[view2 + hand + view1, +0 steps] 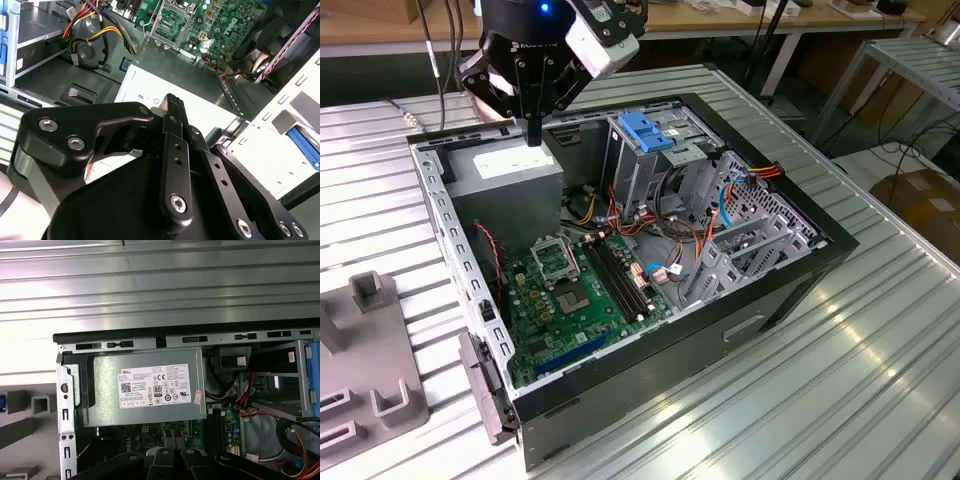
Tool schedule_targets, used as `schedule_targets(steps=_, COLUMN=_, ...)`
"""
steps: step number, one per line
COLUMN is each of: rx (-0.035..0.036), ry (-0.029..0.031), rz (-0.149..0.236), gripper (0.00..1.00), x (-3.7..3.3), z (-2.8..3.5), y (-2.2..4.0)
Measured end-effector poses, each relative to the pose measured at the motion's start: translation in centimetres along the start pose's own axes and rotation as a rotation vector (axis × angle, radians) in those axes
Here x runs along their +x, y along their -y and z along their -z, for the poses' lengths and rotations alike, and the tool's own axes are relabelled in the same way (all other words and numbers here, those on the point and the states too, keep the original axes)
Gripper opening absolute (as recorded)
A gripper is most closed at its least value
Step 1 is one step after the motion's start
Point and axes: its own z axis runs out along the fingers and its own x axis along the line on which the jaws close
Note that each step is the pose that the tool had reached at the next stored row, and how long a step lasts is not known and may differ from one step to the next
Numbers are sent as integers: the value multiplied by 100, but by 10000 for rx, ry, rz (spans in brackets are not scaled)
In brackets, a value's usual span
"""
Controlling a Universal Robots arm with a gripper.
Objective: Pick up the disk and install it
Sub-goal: 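Reach for the disk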
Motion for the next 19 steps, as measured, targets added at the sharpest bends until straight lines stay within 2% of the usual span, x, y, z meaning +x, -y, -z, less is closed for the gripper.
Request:
schedule_targets(steps=8, rx=0, ry=0, rz=0, gripper=10, x=80, z=2, y=6)
schedule_targets(steps=19, rx=0, ry=0, rz=0, gripper=10, x=154, z=4, y=11)
